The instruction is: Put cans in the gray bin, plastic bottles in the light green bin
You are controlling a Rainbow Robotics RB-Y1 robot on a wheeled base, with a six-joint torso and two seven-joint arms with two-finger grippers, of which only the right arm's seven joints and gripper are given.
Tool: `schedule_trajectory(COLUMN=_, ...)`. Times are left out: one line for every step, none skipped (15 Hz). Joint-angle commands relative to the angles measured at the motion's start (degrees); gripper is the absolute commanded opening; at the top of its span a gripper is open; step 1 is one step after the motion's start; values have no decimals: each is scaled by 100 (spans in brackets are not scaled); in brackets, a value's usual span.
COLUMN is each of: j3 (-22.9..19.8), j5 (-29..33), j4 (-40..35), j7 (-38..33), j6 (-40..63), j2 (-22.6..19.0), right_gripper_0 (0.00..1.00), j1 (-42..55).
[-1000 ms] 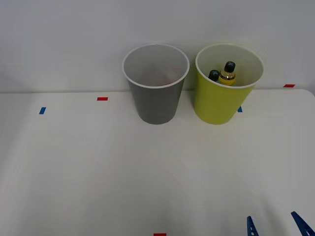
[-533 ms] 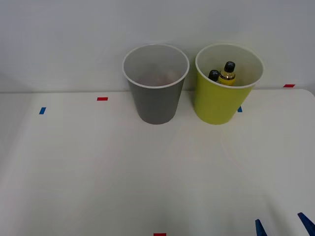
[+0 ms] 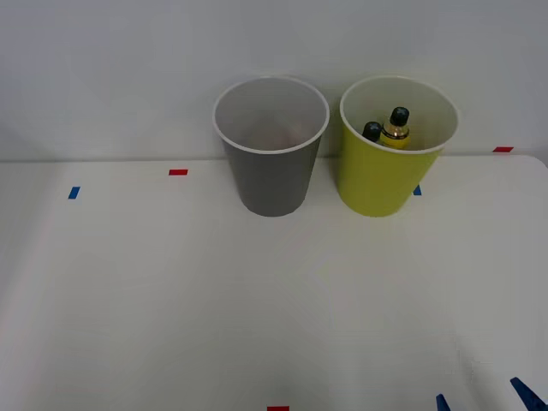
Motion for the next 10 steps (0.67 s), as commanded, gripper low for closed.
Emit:
schedule_trajectory(j3=40, j5=-2, j4=110, j7=156, j6=1, j2=130, right_gripper_0=100, j1=-2)
schedule_trajectory(j3=49, j5=-2, j4=110, j7=182, j6=1, j2=138, right_gripper_0=100, j1=-2)
schedule_trajectory(j3=57, j5=-2, j4=110, j7=217, j6=1, j2=138, right_gripper_0=100, j1=7)
schedule_trajectory(j3=66, j5=7, j4=110, j7=252, j6=1, j2=138, right_gripper_0=100, j1=7)
schedule_trajectory(j3=66, j5=-2, j4=110, j7=279, j6=1, j2=138, right_gripper_0=100, j1=42)
schedule_trajectory(j3=66, j5=7, j4=110, j7=305, j6=1, j2=138, right_gripper_0=100, j1=60)
schedule_trajectory(j3=66, j5=7, j4=110, j7=349, j6=1, j2=138, right_gripper_0=100, j1=69)
schedule_trajectory(j3=66, j5=16, j4=110, j7=402, j6=1, j2=147, right_gripper_0=100, j1=69)
schedule_trajectory(j3=75, j5=24, j4=110, j7=437, j6=1, j2=156, right_gripper_0=100, j1=69)
schedule_trajectory(j3=84, j5=16, j4=110, j7=455, j6=1, j2=147, right_gripper_0=100, j1=77)
